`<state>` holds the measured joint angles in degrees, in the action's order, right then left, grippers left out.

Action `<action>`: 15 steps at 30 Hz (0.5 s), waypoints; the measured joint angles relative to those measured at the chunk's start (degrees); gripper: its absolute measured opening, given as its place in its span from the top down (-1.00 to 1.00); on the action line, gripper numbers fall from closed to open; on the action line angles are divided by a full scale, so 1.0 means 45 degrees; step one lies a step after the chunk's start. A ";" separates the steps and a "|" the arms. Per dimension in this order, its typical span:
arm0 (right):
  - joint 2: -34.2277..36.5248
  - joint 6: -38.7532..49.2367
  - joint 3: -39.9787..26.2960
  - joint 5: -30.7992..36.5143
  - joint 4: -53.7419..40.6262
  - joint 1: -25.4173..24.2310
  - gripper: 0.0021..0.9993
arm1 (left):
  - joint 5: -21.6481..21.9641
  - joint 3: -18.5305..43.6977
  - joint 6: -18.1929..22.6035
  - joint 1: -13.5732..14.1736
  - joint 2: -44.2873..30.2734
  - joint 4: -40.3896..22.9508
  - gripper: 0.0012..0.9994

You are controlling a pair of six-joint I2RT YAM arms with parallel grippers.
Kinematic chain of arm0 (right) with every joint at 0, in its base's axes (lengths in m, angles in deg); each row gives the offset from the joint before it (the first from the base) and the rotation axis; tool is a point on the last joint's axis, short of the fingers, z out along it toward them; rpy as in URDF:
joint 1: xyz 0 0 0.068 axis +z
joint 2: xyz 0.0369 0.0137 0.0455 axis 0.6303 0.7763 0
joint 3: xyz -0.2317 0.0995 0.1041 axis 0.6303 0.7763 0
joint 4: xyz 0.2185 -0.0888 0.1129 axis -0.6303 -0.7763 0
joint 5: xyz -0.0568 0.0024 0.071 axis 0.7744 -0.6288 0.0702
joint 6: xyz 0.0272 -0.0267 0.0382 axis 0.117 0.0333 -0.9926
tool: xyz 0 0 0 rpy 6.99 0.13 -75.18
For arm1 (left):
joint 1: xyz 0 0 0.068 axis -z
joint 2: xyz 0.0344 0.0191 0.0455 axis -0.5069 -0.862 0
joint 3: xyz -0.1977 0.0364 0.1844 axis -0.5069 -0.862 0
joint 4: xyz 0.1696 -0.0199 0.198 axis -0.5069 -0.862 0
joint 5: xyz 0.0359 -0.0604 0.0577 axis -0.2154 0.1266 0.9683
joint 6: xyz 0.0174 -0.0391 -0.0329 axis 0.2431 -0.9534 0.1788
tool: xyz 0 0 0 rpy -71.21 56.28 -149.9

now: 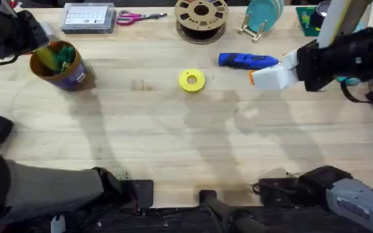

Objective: Pick up the gripper from the table and insert it into the empty holder that is missing its gripper. Then pick up a screw, insert it into the mounting hole, and use the screwdriver to tighten it. Finally, clean up the table by picking up the vegetable and placing it into the bucket.

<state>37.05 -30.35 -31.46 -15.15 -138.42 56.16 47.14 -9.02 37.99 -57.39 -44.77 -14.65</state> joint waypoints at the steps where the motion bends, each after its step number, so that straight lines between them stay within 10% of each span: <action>1: 0.0000 0.0000 0.0000 0.0001 -0.0004 0.0000 -1.00 | -0.0004 0.0000 0.0005 0.0000 0.0000 -0.0033 -0.35; 4: 0.0000 0.0000 0.0000 0.0034 0.0000 0.0000 -1.00 | 0.0000 0.0000 -0.0011 0.0000 0.0000 -0.0124 -0.95; 15: 0.0000 0.0000 0.0000 0.0039 0.0000 0.0000 -1.00 | -0.0249 0.0000 -0.0019 0.0303 0.2479 -0.2041 -0.97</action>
<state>37.05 -30.35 -31.46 -14.97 -138.42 56.16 46.02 -9.02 37.91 -56.03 -33.61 -23.84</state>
